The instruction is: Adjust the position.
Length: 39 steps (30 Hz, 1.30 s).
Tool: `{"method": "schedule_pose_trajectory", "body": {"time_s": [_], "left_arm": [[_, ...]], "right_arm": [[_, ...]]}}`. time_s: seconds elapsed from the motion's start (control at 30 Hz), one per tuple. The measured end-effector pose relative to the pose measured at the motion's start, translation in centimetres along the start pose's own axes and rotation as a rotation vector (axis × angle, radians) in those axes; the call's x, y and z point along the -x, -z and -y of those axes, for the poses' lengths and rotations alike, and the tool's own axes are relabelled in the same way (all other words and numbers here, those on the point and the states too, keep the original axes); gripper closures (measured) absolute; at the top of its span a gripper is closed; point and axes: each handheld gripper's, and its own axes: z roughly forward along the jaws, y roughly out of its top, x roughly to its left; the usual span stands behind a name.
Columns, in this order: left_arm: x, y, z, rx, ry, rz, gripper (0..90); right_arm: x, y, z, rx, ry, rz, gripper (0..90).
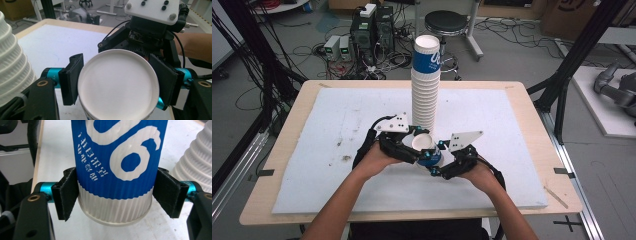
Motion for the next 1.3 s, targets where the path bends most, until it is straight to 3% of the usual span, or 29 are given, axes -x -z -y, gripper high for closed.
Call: {"method": "schedule_pose_trajectory", "body": {"time_s": [0.1, 0.17, 0.33, 0.47, 0.53, 0.7, 0.73, 0.8, 0.93, 1.07, 1.1, 1.23, 1.3], "left_arm": [[-0.2, 0.2, 0.0, 0.023, 0.009, 0.000, 31.5], [-0.3, 0.4, 0.1, 0.021, 0.001, -0.019, 31.7], [-0.5, 0.9, 0.6, 0.130, 0.044, 0.001, 31.9], [-0.2, 0.6, 0.5, 0.162, 0.037, 0.025, 32.0], [-0.1, 0.6, 0.4, 0.163, 0.037, 0.032, 32.0], [-0.3, 0.5, 0.6, 0.143, 0.076, 0.036, 31.3], [-0.2, 0.5, 0.6, 0.126, 0.060, 0.014, 30.6], [0.0, 0.4, 0.4, 0.090, 0.047, -0.037, 18.6], [0.2, 0.5, 0.0, 0.043, 0.018, -0.054, 15.2], [0.1, -0.2, 0.0, -0.023, 0.027, -0.026, 15.4], [0.0, -0.4, 0.1, -0.031, 0.043, -0.010, 15.3], [-0.2, -0.5, 0.2, -0.046, 0.039, 0.036, 16.2], [-0.2, -0.6, 0.3, -0.059, 0.049, 0.073, 21.8]], "right_arm": [[0.1, 0.0, 0.0, 0.014, -0.003, 0.006, 20.4], [0.1, 0.4, -0.1, 0.100, -0.062, 0.032, 18.2], [0.2, 1.0, -0.2, 0.157, -0.099, 0.038, 13.9], [0.0, 0.0, -0.2, 0.145, -0.070, 0.024, 14.6], [0.0, 0.0, -0.2, 0.140, -0.053, 0.001, 19.1], [0.1, 0.6, -0.2, 0.118, -0.018, 0.020, 22.9], [0.1, 0.7, -0.3, 0.108, -0.013, 0.023, 23.2], [0.1, 0.8, -0.4, 0.071, 0.008, 0.047, 23.6], [0.0, 0.9, -0.6, 0.002, 0.060, 0.079, 23.8], [-0.3, 0.6, -0.6, -0.030, 0.069, 0.054, 23.7], [-0.3, 0.6, -0.6, -0.024, 0.077, 0.047, 23.7], [-0.4, 0.6, -0.5, -0.040, 0.083, 0.016, 23.7], [-0.4, 0.6, -0.5, -0.035, 0.082, 0.011, 23.7]]}}
